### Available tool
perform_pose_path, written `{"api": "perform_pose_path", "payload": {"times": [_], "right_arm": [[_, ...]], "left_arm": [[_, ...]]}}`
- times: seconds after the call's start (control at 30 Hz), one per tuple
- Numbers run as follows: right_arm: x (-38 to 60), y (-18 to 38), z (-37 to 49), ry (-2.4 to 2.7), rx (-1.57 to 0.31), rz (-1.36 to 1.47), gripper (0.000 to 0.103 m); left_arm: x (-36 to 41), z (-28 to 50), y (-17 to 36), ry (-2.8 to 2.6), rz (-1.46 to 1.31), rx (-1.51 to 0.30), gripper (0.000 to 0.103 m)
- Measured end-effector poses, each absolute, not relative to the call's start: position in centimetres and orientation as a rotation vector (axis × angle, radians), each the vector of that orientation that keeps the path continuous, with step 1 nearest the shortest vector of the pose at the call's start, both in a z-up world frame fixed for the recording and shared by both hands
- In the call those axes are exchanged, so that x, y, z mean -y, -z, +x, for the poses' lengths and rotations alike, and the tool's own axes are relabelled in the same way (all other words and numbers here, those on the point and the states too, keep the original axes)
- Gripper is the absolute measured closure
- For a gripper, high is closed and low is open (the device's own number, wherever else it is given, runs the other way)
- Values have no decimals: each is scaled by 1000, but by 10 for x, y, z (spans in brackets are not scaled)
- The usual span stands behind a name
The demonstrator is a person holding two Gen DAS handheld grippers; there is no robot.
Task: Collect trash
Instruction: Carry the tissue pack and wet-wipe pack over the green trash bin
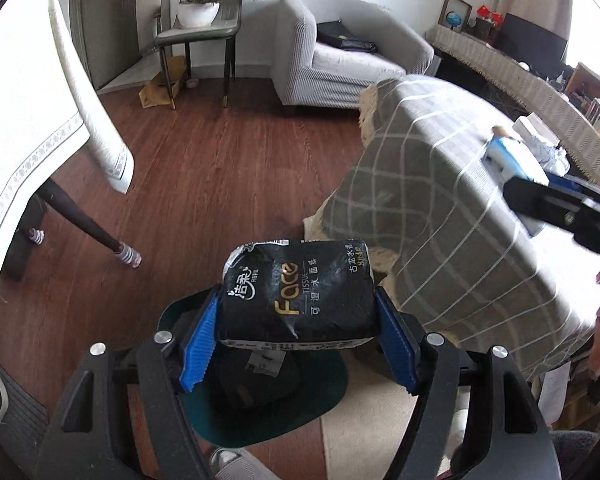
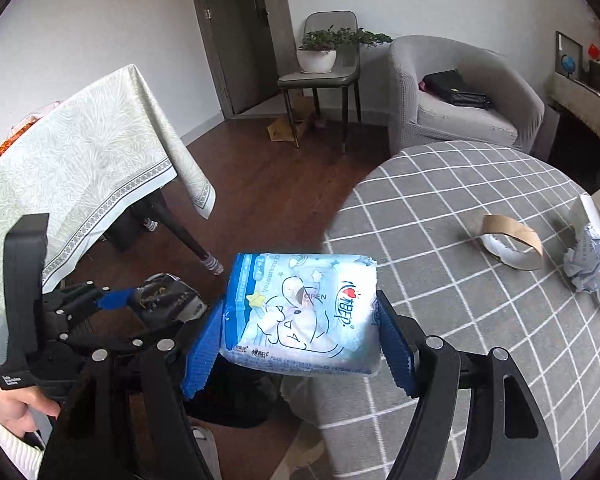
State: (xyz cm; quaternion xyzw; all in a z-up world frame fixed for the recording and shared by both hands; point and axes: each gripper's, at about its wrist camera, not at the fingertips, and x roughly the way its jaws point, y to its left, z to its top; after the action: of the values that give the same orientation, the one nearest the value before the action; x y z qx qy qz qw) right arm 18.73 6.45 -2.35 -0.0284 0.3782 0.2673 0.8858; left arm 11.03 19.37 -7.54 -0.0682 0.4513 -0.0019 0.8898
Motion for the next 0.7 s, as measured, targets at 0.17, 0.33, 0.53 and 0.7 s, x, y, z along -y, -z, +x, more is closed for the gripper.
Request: {"api": "perform_pose_path", "payload": {"times": [0.17,0.33,0.53,0.7], "right_arm": [[-97,29,186,-608,-800,-86,31],[-125,44,190,-641,-844,-105,31],[-150,65,196,-674,-908,-96,31],[-165,83,202,-679,-955,-103,31]], "left_arm": [[-213,106,104,-9,-140,-1000,29],[-226,99,129,-20,-137,-1063,29],[-244,96,154,-34,-148,-1134,29],[-251,96,177,-55,-142,-1207,28]]}}
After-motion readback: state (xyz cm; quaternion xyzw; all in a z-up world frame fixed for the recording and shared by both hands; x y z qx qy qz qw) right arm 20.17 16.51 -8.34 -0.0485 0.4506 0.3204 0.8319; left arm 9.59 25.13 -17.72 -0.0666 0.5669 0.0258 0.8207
